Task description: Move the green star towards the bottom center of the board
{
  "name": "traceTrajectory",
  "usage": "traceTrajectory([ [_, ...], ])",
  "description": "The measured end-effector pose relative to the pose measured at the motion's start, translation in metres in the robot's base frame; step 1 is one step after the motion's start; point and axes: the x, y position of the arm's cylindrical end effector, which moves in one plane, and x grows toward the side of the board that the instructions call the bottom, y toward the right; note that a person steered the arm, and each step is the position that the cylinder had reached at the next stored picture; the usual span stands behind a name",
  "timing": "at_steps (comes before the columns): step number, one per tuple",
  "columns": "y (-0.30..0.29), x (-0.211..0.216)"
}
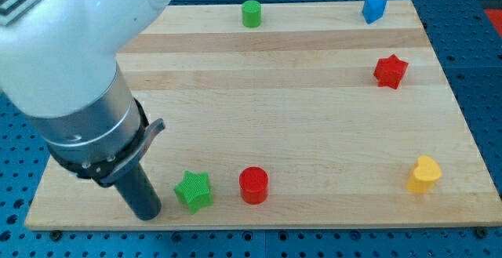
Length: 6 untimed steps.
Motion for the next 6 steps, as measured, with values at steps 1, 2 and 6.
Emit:
traceTrajectory([
  [1, 0.010, 0.000],
  [2, 0.021, -0.008],
  [6, 0.028, -0.024],
])
